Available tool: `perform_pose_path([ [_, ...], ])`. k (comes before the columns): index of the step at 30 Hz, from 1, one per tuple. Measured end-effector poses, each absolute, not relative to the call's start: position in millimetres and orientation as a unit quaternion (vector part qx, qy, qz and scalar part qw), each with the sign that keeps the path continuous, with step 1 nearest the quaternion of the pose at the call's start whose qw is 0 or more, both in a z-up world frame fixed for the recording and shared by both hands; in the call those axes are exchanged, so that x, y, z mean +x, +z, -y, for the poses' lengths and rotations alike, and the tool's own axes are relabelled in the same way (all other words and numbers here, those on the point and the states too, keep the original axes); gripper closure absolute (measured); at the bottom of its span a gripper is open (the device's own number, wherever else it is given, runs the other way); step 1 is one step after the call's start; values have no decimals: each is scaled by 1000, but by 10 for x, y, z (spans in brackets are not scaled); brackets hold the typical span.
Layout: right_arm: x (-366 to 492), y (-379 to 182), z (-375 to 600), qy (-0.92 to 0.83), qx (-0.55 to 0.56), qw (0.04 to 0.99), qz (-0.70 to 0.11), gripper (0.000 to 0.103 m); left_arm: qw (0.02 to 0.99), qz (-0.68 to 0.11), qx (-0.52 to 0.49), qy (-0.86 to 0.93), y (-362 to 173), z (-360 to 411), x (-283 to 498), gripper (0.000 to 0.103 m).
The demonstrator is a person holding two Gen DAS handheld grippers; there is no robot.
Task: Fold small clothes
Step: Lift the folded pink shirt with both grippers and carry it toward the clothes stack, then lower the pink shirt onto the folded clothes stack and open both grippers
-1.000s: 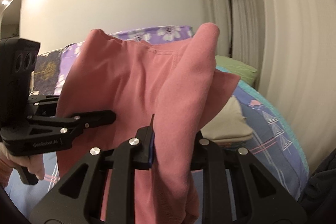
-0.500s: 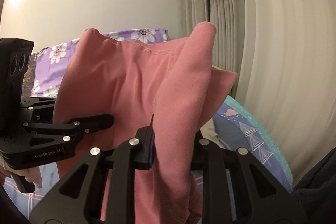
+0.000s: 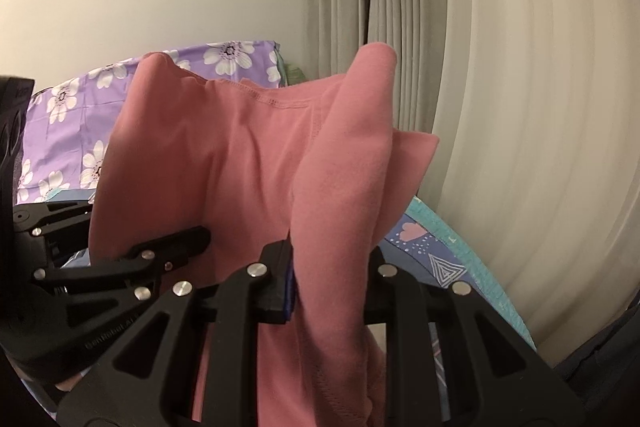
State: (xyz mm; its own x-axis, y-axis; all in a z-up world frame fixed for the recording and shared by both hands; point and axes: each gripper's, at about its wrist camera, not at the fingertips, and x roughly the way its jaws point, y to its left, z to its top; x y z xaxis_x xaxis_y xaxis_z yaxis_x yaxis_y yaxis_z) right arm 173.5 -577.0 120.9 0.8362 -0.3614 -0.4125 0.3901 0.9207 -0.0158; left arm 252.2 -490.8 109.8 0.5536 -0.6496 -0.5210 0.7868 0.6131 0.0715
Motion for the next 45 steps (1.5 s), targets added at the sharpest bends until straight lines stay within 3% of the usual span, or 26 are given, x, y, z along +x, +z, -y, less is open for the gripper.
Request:
perform_pose_path([
  [12,2406,1068,5930,-217,7,946,-242,83,881,-233,158,-379,935,5168,3003,73],
  [15,2587,960,6060,-224,26,941,-251,81,902,-221,163,-334,810,5229,3129,56],
  [16,2685,849,6142,-246,41,933,-260,80,912,-214,175,-303,742,5258,3158,38],
  [17,2731,768,6195,-266,44,925,-269,69,919,-207,187,-279,668,5272,3172,35],
  [18,2821,596,6267,-295,43,908,-294,55,919,-209,197,-272,558,5266,3199,35],
  [23,2907,-261,6568,-322,66,867,-375,51,883,-299,223,-285,-64,5170,3352,34],
  [26,2691,-541,6605,-310,91,892,-315,45,867,-328,190,-324,-383,5041,3293,37],
  [31,2588,-642,6853,-264,181,893,-318,45,860,-365,111,-339,-488,4906,3317,41],
  [37,2675,-592,6726,-299,132,893,-311,41,881,-327,149,-308,-454,4978,3131,41],
  [41,2315,-490,6581,-289,132,907,-276,38,882,-332,93,-321,-368,4606,3084,26],
  [45,1667,-533,6415,-267,169,914,-255,33,879,-334,62,-335,-299,4167,2889,23],
])
